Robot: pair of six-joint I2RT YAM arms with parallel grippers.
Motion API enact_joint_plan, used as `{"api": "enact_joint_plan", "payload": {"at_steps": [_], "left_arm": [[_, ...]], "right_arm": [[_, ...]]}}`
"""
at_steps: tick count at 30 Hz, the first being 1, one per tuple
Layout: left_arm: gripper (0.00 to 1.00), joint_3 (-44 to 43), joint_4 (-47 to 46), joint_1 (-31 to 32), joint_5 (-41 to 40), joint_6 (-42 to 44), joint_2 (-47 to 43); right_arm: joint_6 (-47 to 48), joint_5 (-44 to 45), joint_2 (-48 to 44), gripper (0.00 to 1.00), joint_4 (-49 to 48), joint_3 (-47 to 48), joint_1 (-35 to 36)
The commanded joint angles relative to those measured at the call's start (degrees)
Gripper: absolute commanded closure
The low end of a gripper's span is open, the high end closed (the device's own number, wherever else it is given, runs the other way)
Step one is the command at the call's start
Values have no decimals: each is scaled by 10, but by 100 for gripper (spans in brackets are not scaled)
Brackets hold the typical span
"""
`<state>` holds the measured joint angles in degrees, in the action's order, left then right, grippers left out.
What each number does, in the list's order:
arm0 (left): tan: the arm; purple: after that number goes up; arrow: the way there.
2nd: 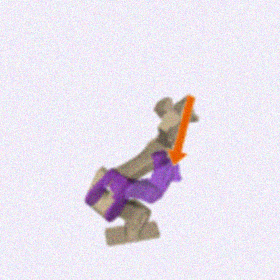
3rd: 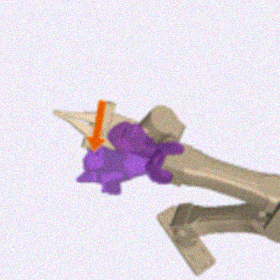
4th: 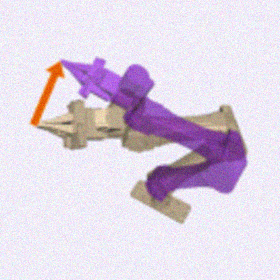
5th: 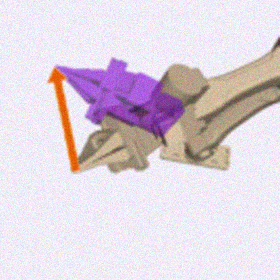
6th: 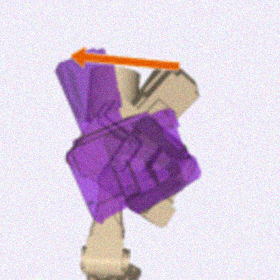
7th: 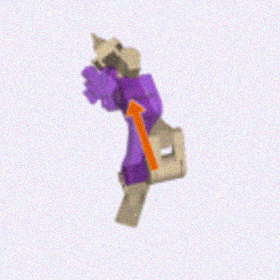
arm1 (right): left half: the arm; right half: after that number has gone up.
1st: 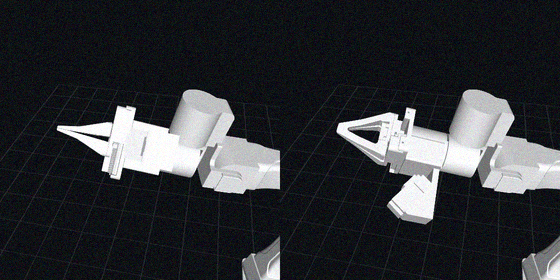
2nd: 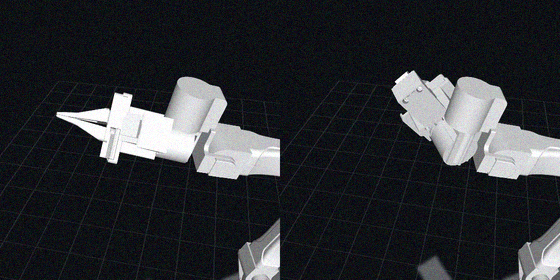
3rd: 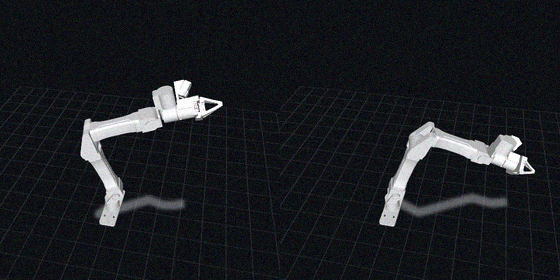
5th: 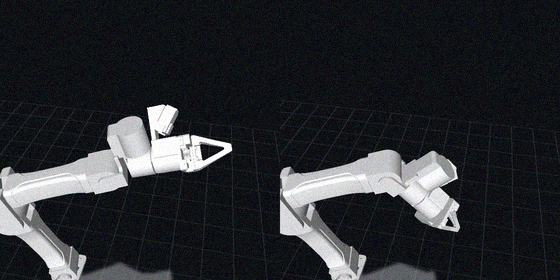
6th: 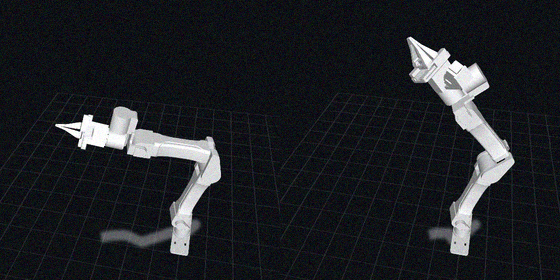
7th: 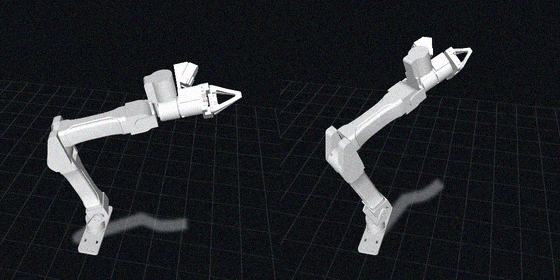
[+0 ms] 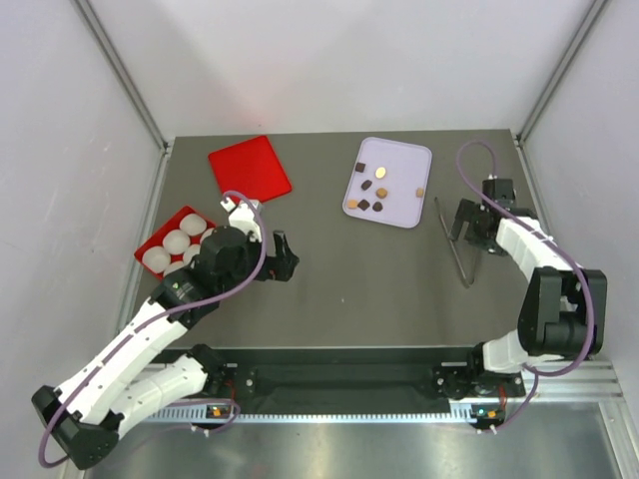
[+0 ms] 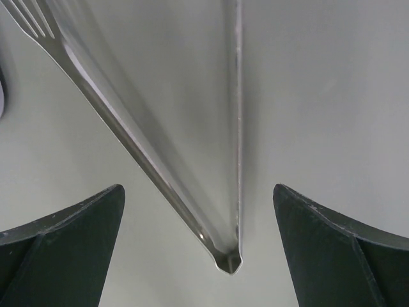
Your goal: Pack the chocolate
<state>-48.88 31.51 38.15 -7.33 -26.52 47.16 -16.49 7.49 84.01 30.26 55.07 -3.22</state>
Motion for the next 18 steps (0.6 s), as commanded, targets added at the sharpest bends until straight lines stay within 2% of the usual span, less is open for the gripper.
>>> {"api": "enact_joint_plan", "payload": {"at_steps": [1,8,14,18], "left_arm": [[1,8,-20,0,49,31,-21],[1,5,-23,0,55,39,-9],[1,12,-29,0,107,46,-7],[1,13,-36,0,123,45,-6]], "right_arm": [[27,-26,6,0,-64,-18,-6],[52,-47,15,0,-115,-37,-6],[67,-19,29,0,-138,-42,-6],[90,-41,36,0,-169,-51,-6]]}}
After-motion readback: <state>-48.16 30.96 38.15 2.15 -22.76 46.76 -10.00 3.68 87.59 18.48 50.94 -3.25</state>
